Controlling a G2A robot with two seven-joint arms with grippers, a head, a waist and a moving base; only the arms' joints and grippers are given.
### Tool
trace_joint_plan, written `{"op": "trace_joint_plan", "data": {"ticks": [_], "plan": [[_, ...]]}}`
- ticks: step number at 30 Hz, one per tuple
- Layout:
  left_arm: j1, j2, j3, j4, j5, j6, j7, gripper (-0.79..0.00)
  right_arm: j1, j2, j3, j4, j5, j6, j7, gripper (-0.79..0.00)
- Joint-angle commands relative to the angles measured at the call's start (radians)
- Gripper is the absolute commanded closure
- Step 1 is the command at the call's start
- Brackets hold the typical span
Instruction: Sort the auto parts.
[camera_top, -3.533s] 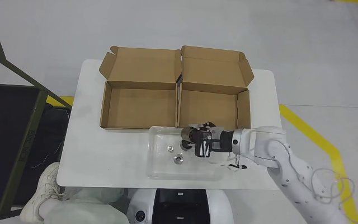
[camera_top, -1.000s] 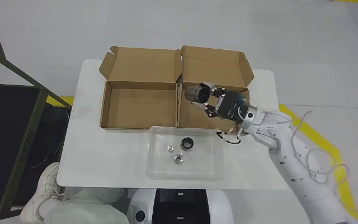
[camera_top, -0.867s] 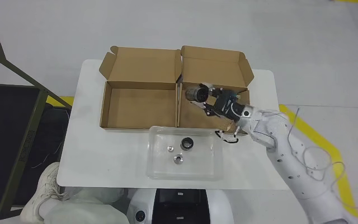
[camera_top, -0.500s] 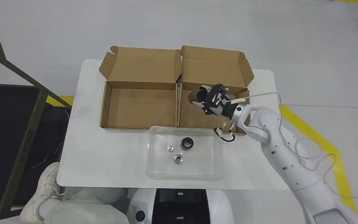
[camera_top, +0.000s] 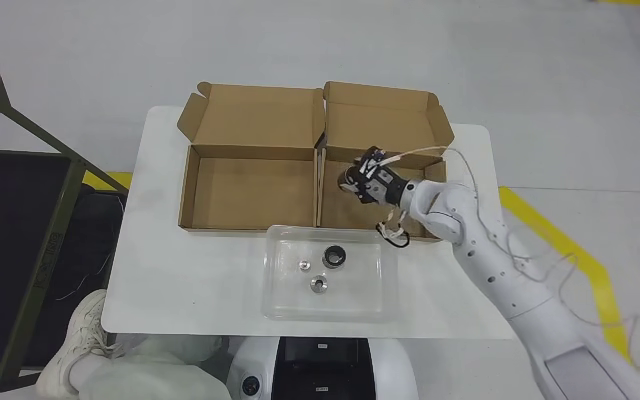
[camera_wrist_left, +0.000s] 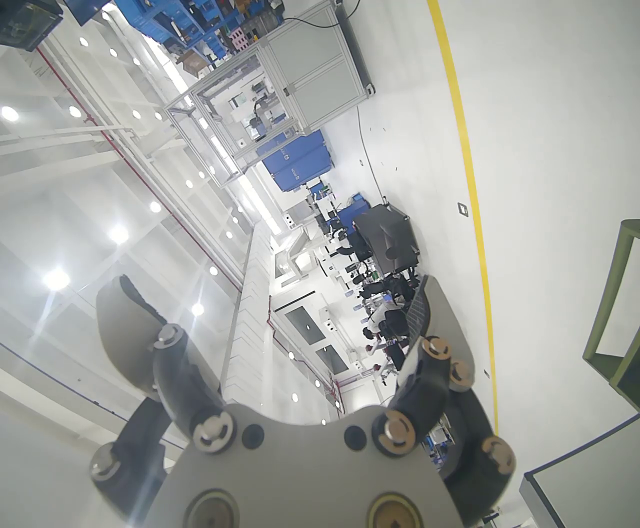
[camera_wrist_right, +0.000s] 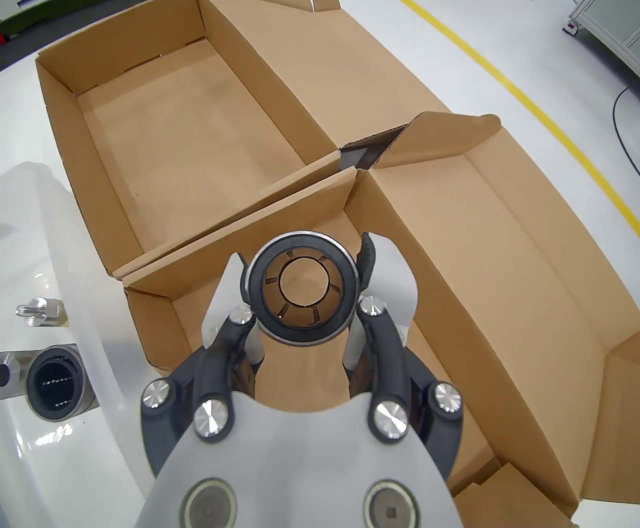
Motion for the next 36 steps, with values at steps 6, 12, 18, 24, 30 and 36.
{"op": "trace_joint_plan", "data": {"ticks": [6,12,18,24,30,36], "plan": [[0.0,0.0,0.0,0.0,0.0,0.0,0.0,-0.785,0.066,-0.035,-0.058,0.096,0.032,-0.004,0.032,0.0],[0.0,0.0,0.0,0.0,0.0,0.0,0.0,-0.785,0.104,-0.063,-0.095,0.174,0.054,-0.012,0.043,0.0],[0.0,0.0,0.0,0.0,0.0,0.0,0.0,-0.785,0.128,-0.084,-0.121,0.233,0.061,-0.021,0.039,-0.031],[0.0,0.0,0.0,0.0,0.0,0.0,0.0,-0.785,0.141,-0.1,-0.135,0.268,0.066,-0.034,0.04,-0.212],[0.0,0.0,0.0,0.0,0.0,0.0,0.0,-0.785,0.152,-0.115,-0.147,0.292,0.067,-0.039,0.052,-0.329],[0.0,0.0,0.0,0.0,0.0,0.0,0.0,-0.785,0.153,-0.12,-0.144,0.284,0.055,-0.041,0.043,-0.434]]}}
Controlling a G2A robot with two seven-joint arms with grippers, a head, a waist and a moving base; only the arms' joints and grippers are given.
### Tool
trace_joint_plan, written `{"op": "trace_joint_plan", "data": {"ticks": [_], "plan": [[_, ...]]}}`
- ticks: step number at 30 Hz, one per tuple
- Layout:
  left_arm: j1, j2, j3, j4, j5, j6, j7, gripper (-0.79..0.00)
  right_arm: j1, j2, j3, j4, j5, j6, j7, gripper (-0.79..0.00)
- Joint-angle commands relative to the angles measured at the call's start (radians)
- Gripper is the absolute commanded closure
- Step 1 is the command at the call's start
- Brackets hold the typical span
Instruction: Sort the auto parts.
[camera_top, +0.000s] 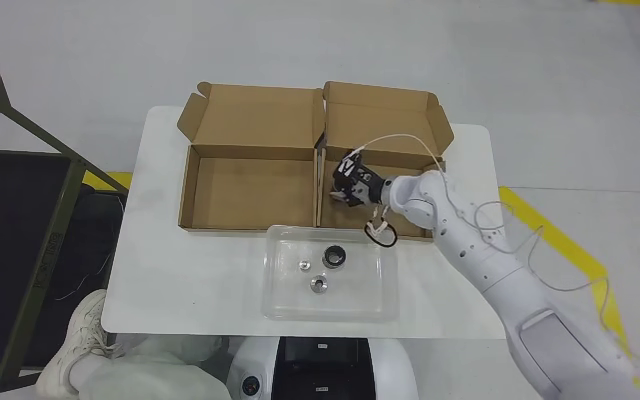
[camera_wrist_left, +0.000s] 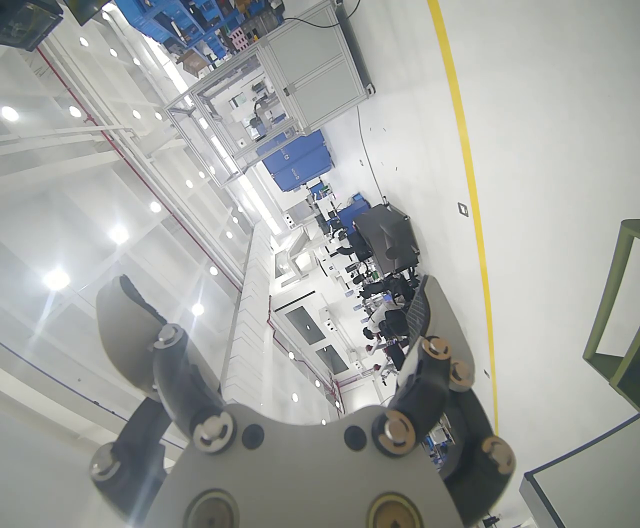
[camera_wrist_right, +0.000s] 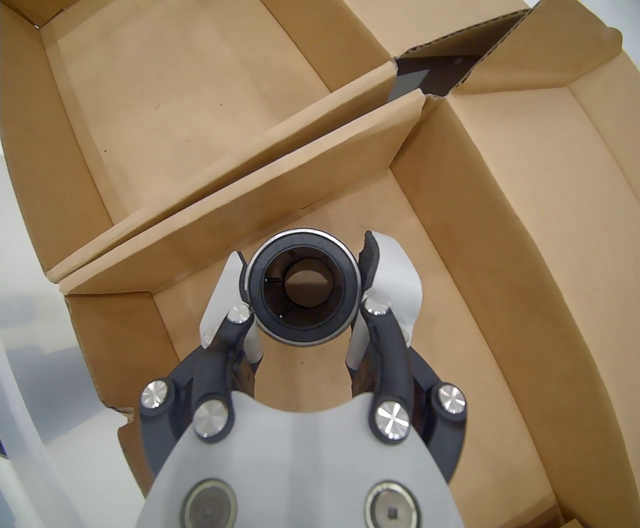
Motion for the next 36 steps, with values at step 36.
{"op": "trace_joint_plan", "data": {"ticks": [36], "plan": [[0.0,0.0,0.0,0.0,0.0,0.0,0.0,-0.785,-0.483,0.158,0.34,-0.817,-0.241,-0.192,0.051,-0.64]]}}
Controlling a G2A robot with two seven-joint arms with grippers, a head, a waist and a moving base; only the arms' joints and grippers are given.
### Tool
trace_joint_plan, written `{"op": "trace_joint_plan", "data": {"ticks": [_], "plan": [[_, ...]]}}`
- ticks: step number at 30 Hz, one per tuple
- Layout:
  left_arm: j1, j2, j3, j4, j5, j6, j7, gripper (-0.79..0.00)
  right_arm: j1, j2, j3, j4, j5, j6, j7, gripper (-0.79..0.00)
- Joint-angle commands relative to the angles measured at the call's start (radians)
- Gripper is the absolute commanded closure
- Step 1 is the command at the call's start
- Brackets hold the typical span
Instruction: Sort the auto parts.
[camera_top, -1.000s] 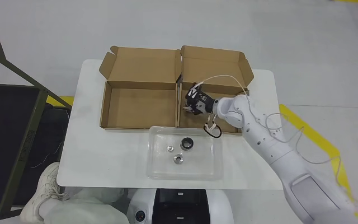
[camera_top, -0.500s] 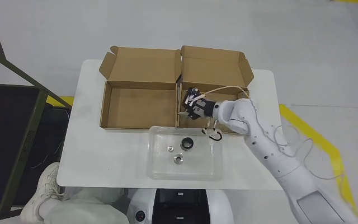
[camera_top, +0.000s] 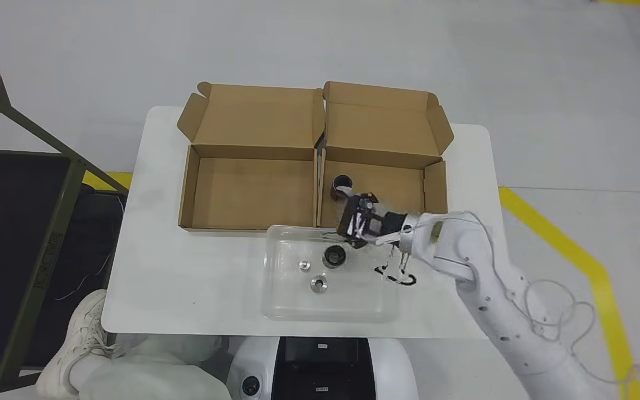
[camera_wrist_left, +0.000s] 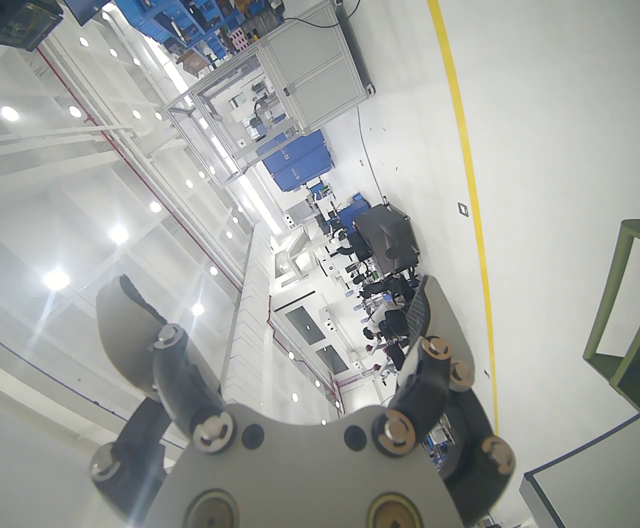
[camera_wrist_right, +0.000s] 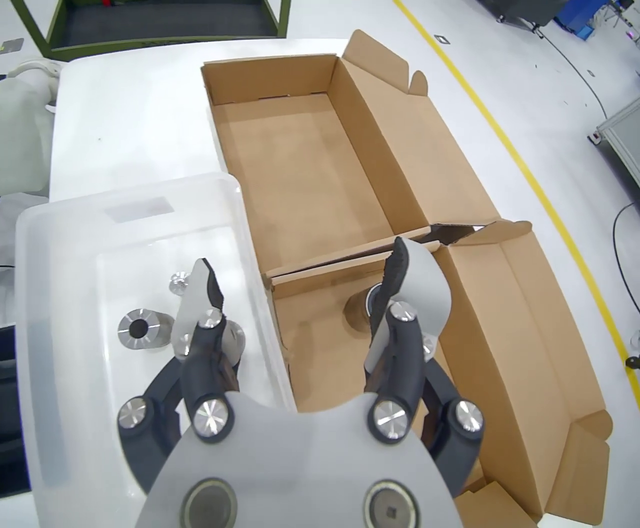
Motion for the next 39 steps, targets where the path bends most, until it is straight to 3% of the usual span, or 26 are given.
{"op": "trace_joint_plan", "data": {"ticks": [1,14,39], "plan": [[0.0,0.0,0.0,0.0,0.0,0.0,0.0,-0.785,-0.022,0.006,0.012,-0.024,-0.002,-0.03,0.003,-0.64],[0.0,0.0,0.0,0.0,0.0,0.0,0.0,-0.785,-0.111,0.036,0.021,-0.087,-0.058,-0.179,0.017,-0.637],[0.0,0.0,0.0,0.0,0.0,0.0,0.0,-0.785,-0.02,0.022,-0.124,0.073,-0.191,-0.148,0.003,-0.597]]}}
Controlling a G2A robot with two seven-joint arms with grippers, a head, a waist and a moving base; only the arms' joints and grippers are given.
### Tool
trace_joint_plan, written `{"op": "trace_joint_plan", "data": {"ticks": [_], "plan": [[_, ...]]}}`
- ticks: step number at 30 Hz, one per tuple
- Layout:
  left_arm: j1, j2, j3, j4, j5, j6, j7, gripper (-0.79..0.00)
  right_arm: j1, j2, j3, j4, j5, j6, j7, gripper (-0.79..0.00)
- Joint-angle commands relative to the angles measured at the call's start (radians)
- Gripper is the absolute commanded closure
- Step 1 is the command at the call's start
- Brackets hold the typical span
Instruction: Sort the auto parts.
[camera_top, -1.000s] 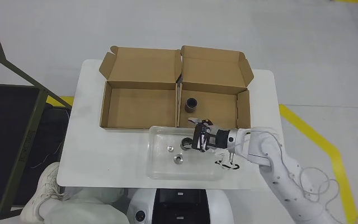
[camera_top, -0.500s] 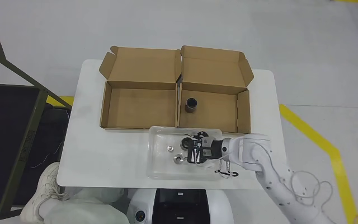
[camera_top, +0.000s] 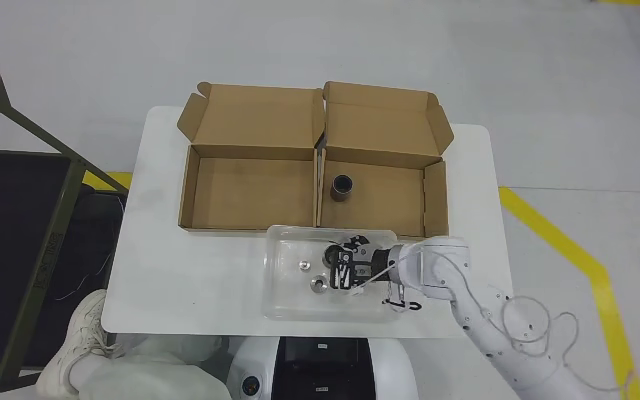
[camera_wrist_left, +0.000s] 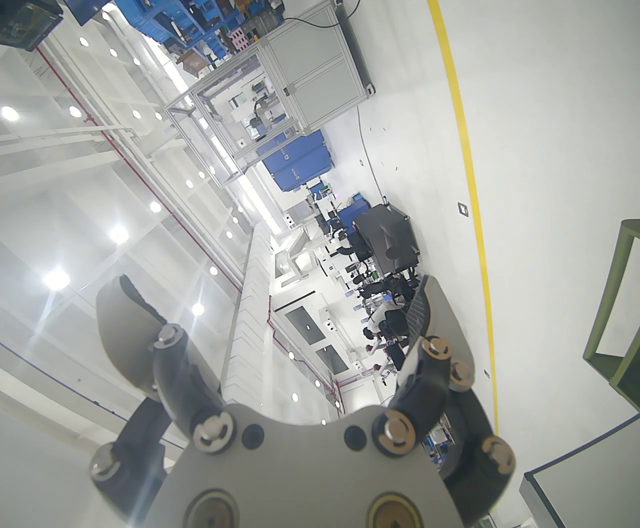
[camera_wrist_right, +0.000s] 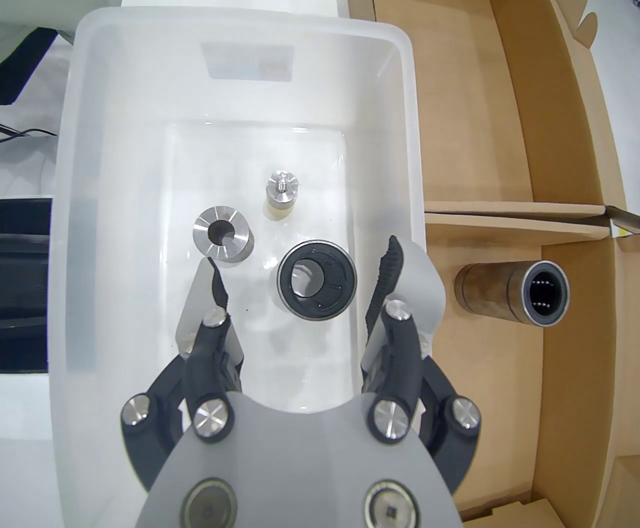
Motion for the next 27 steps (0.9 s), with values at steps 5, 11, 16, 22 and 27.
{"op": "trace_joint_plan", "data": {"ticks": [5,11,16,22,27], "plan": [[0.0,0.0,0.0,0.0,0.0,0.0,0.0,-0.785,0.032,-0.004,-0.027,0.05,-0.047,-0.007,-0.056,-0.579],[0.0,0.0,0.0,0.0,0.0,0.0,0.0,-0.785,0.06,-0.009,-0.046,0.114,-0.064,0.008,-0.096,-0.566],[0.0,0.0,0.0,0.0,0.0,0.0,0.0,-0.785,0.08,-0.013,-0.064,0.158,-0.091,0.004,-0.138,-0.579],[0.0,0.0,0.0,0.0,0.0,0.0,0.0,-0.785,0.098,-0.017,-0.079,0.202,-0.099,0.004,-0.179,-0.582],[0.0,0.0,0.0,0.0,0.0,0.0,0.0,-0.785,0.115,-0.021,-0.094,0.229,-0.097,-0.016,-0.209,-0.585]]}}
